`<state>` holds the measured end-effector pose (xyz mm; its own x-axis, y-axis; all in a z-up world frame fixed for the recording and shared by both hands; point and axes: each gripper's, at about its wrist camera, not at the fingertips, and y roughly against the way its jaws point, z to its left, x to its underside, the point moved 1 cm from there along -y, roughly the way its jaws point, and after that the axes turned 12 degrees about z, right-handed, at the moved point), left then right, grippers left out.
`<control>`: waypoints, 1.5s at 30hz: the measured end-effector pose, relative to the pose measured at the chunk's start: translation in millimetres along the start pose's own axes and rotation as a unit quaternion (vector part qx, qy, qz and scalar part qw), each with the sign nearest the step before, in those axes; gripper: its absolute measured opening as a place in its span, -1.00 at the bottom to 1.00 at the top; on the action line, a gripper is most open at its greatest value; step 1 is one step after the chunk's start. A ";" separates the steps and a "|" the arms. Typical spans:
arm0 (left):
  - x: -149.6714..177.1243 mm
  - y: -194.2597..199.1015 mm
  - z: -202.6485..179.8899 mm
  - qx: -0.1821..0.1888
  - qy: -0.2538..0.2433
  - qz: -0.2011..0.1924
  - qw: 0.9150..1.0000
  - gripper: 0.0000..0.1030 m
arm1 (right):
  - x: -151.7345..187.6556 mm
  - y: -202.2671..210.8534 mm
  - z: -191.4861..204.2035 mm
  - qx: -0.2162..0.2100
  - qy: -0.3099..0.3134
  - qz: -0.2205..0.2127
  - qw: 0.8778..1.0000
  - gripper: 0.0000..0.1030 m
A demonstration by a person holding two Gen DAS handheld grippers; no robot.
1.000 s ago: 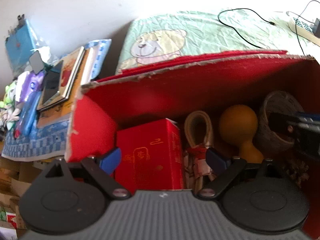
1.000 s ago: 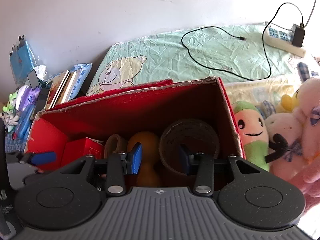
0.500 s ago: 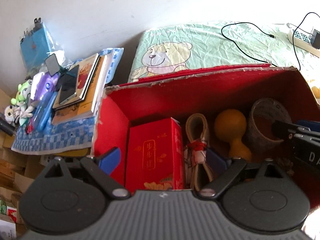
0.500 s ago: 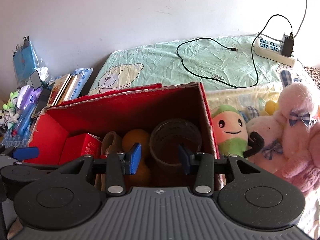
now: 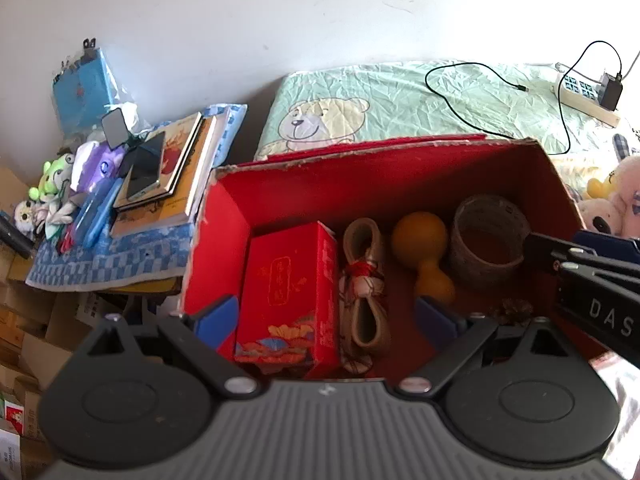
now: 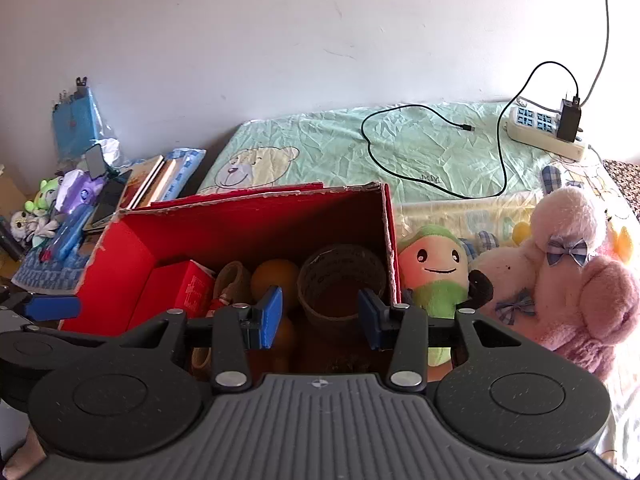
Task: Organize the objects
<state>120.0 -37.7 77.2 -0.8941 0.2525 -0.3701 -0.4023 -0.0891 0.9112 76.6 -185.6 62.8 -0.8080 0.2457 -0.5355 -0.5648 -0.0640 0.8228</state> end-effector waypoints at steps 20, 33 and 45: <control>43.1 30.0 -19.6 -0.018 0.037 0.005 0.999 0.93 | 32.3 39.3 -10.9 -0.044 0.025 -0.011 0.999 -0.13; 72.7 24.8 -36.3 -0.034 0.039 0.052 0.997 0.93 | 60.7 42.1 -16.9 -0.059 0.034 0.018 0.998 -0.13; 90.7 19.4 -31.3 -0.032 0.062 0.091 0.993 0.93 | 74.3 43.7 -17.7 -0.078 0.033 0.046 0.995 -0.10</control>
<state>24.9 -46.7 55.7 -0.9690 0.1067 -0.2229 -0.2396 -0.1855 0.9530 -11.1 -187.3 55.5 -0.8640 0.1672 -0.4749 -0.5027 -0.2347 0.8320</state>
